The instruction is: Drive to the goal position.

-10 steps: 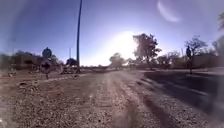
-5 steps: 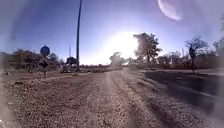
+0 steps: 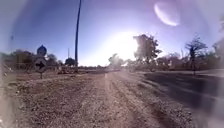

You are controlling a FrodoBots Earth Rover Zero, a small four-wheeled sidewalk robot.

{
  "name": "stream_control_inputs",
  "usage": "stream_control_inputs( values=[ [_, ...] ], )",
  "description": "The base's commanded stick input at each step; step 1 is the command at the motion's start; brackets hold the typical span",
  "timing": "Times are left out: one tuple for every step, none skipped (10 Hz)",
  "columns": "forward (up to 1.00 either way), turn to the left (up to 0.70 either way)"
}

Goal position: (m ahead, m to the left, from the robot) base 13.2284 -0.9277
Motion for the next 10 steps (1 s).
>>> stream_control_inputs(
  values=[
    [0.50, 0.28],
    [0.50, 0.16],
    [0.50, 0.00],
    [0.50, 0.00],
    [0.50, 0.00],
    [0.50, 0.00],
    [0.50, 0.00],
    [0.50, 0.00],
    [0.50, 0.00],
    [0.50, 0.00]
  ],
)
